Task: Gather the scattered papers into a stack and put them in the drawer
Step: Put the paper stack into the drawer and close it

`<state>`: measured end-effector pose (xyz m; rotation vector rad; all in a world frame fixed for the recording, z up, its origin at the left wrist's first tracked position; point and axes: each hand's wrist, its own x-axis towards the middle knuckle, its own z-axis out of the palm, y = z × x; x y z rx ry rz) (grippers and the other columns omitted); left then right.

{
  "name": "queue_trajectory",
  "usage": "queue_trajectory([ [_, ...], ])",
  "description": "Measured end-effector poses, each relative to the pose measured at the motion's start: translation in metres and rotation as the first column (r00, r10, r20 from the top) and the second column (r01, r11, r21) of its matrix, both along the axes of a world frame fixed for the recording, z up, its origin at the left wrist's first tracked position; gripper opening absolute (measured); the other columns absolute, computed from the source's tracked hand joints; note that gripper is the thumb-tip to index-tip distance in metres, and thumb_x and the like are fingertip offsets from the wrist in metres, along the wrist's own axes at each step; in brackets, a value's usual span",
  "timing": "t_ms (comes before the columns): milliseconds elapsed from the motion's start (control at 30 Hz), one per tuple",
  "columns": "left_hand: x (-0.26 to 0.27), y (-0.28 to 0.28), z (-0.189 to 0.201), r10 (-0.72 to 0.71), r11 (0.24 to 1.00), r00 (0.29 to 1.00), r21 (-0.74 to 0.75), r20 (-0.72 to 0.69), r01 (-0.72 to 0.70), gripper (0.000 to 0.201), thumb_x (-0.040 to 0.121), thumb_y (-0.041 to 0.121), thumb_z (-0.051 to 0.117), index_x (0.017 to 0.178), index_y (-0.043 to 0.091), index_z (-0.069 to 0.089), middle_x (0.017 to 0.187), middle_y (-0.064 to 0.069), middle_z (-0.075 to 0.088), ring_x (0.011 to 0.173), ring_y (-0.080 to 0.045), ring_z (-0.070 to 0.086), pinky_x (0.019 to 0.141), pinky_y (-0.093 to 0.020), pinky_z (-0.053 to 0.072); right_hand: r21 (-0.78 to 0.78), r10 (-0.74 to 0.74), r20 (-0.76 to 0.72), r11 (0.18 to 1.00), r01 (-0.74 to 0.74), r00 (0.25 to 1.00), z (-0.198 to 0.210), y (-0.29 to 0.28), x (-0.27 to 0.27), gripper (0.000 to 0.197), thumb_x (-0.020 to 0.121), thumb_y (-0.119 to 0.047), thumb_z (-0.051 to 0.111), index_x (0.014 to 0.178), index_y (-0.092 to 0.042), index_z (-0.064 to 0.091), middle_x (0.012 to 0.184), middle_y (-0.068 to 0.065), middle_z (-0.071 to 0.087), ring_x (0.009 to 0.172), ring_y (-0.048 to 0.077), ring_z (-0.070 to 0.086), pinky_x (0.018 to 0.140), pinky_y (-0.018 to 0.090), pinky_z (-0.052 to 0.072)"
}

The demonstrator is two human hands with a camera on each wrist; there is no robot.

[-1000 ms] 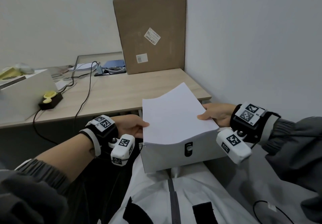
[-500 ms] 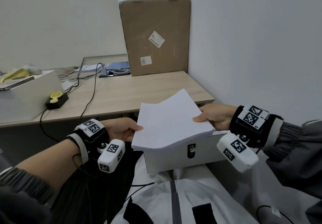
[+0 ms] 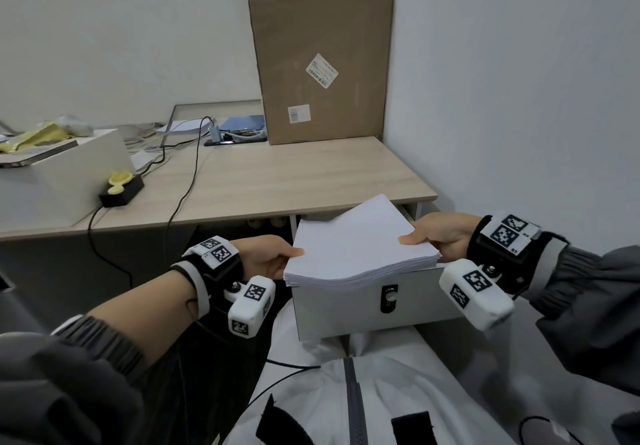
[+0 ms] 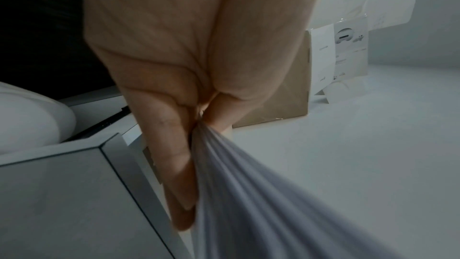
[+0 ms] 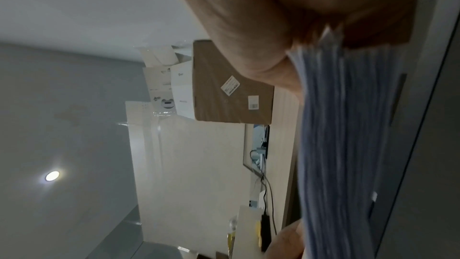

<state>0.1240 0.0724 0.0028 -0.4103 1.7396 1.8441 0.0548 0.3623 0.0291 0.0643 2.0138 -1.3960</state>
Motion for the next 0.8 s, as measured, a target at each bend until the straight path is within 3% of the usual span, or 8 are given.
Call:
queue_trajectory([
  [100,-0.017,0.003,-0.006,0.061,0.998,0.998,0.011,0.017,-0.061,0.029,0.103,0.015,0.037,0.096,-0.001,0.059,0.070,-0.006,0.073,0.059,-0.013,0.071,0.052,-0.021,0.056,0.060,-0.004,0.034,0.998,0.002,0.999,-0.009,0.006,-0.015,0.014,0.097,-0.006,0.045,0.101,0.003,0.056,0.088,0.013,0.066,0.071,0.023,0.064,0.080,0.036,0.047],
  [200,-0.028,0.007,-0.018,0.022,0.999,0.998,0.028,0.060,-0.023,0.028,0.103,0.014,0.037,0.100,-0.005,0.058,0.074,-0.009,0.072,0.062,-0.016,0.072,0.055,-0.022,0.058,0.103,-0.026,0.057,0.994,0.020,0.998,-0.025,0.012,-0.028,0.015,0.097,-0.007,0.046,0.095,0.002,0.058,0.072,0.010,0.070,0.069,0.022,0.062,0.073,0.034,0.049],
  [300,-0.034,0.007,-0.032,-0.007,0.999,0.997,0.044,0.073,0.004,0.029,0.101,0.005,0.036,0.094,-0.010,0.060,0.072,-0.010,0.072,0.062,-0.016,0.072,0.058,-0.021,0.058,0.123,-0.034,0.087,0.992,0.023,0.996,-0.038,0.016,-0.039,0.015,0.097,-0.008,0.047,0.099,0.002,0.057,0.078,0.011,0.068,0.071,0.023,0.061,0.069,0.033,0.051],
  [433,-0.047,0.003,-0.043,0.028,1.000,0.999,0.004,0.036,-0.029,0.024,0.098,0.000,0.041,0.084,-0.005,0.060,0.073,-0.008,0.072,0.062,-0.013,0.071,0.058,-0.019,0.057,0.103,-0.035,0.084,0.994,0.027,0.996,-0.044,0.017,-0.055,0.016,0.096,-0.008,0.047,0.105,0.002,0.057,0.088,0.013,0.067,0.067,0.023,0.067,0.067,0.031,0.055],
  [567,-0.066,0.002,-0.051,0.077,0.995,0.997,-0.070,-0.016,-0.078,0.022,0.097,-0.002,0.046,0.076,0.004,0.052,0.072,-0.007,0.063,0.054,-0.010,0.067,0.051,-0.018,0.054,0.127,-0.048,0.056,0.991,0.040,0.997,-0.044,0.009,-0.074,0.015,0.097,-0.006,0.046,0.099,0.003,0.057,0.075,0.013,0.071,0.058,0.023,0.070,0.057,0.031,0.058],
  [633,-0.079,0.002,-0.056,0.069,0.994,0.997,-0.084,-0.025,-0.071,0.015,0.096,-0.001,0.047,0.083,0.003,0.053,0.084,-0.010,0.062,0.059,-0.012,0.068,0.055,-0.019,0.056,0.148,-0.058,0.015,0.987,0.056,0.998,-0.050,0.006,-0.085,0.016,0.096,-0.010,0.049,0.098,0.003,0.057,0.076,0.014,0.068,0.061,0.024,0.067,0.065,0.032,0.056],
  [700,-0.089,0.003,-0.059,0.077,0.990,0.996,-0.119,-0.034,-0.081,0.007,0.096,0.000,0.048,0.101,0.000,0.054,0.094,-0.012,0.063,0.072,-0.016,0.067,0.062,-0.021,0.056,0.179,-0.045,-0.008,0.983,0.046,0.999,-0.062,0.009,-0.103,0.026,0.092,-0.023,0.059,0.103,0.000,0.055,0.080,0.012,0.061,0.067,0.023,0.057,0.073,0.034,0.047],
  [800,-0.103,0.003,-0.064,0.123,0.980,0.991,-0.149,-0.055,-0.130,0.015,0.097,-0.002,0.046,0.111,-0.001,0.051,0.099,-0.014,0.063,0.078,-0.019,0.064,0.059,-0.022,0.056,0.222,-0.030,0.072,0.975,0.013,0.997,-0.077,0.010,-0.118,0.045,0.077,-0.044,0.070,0.088,-0.004,0.055,0.070,0.008,0.052,0.058,0.019,0.043,0.062,0.030,0.032],
])
